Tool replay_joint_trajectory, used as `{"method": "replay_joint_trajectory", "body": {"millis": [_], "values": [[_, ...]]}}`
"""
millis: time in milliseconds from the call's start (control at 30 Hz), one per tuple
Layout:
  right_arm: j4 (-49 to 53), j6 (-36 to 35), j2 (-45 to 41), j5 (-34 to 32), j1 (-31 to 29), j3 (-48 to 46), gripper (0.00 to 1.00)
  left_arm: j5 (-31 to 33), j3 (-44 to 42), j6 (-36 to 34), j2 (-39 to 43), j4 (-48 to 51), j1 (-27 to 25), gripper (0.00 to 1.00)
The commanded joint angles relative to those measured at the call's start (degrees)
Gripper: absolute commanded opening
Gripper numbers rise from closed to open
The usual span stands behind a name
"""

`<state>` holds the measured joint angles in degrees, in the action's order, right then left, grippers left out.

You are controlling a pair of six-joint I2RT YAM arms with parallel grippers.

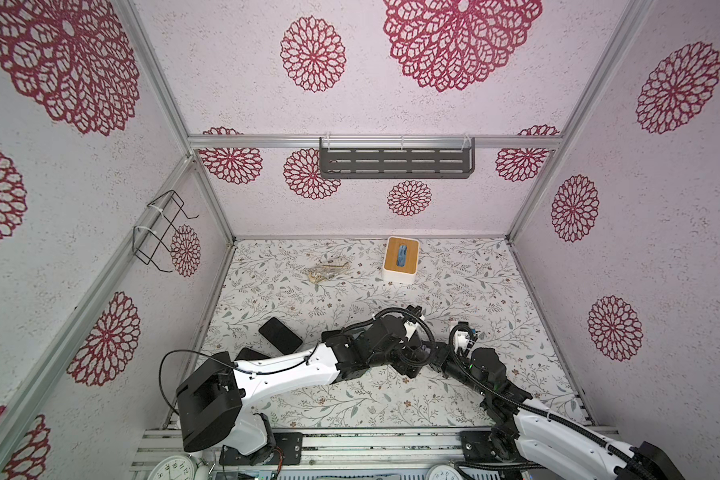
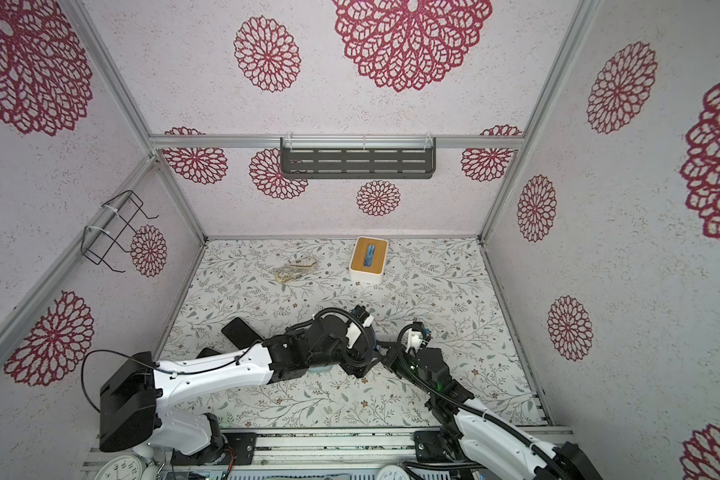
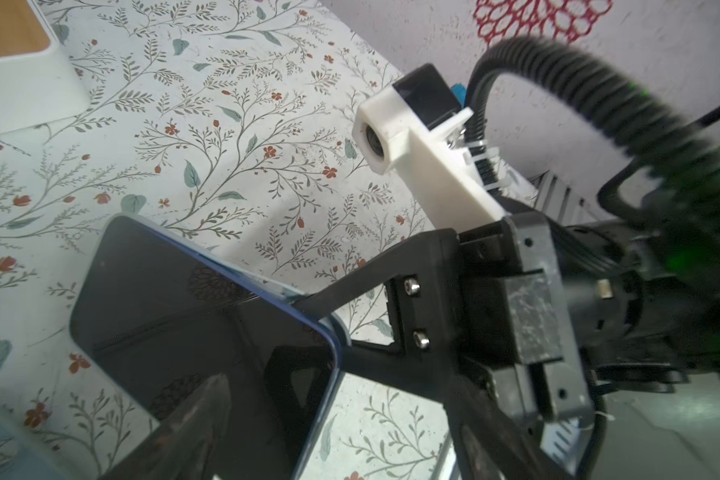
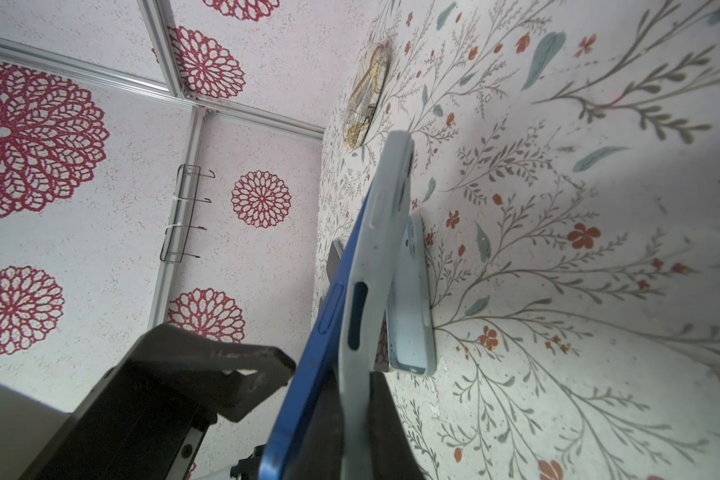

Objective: Take the phone out of the phone case

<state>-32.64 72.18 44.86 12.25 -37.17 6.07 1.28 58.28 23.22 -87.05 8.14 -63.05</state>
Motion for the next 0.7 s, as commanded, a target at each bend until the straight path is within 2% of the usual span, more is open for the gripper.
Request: {"method": "replay_joint_trajectory", "body": {"millis": [0, 167, 333, 533, 667], "values": [[-4.98, 0.78, -1.44, 0.40, 0.17, 0.83, 0.00, 7.56, 1.80, -4.22, -1.84, 4.47, -0.63, 0.83], [-4.94, 0.83, -2.14, 0.50, 0.17, 0.48, 0.00, 10.95, 2.89, -5.46, -3.37, 5.07, -0.90, 0.78], [-4.93, 0.99, -2.53, 0.58, 0.17, 0.35, 0.00, 11.11, 3.96, -6.26, -5.39, 6.07, -1.36, 0.73], [-5.13, 1.28, -2.50, 0.61, 0.17, 0.13, 0.00, 15.34, 5.04, -7.12, -7.64, 6.88, -2.23, 0.59], [-5.07, 1.55, -2.69, 0.49, 0.17, -0.01, 0.00, 16.72, 5.86, -8.00, -9.26, 6.72, -3.18, 0.41]]}}
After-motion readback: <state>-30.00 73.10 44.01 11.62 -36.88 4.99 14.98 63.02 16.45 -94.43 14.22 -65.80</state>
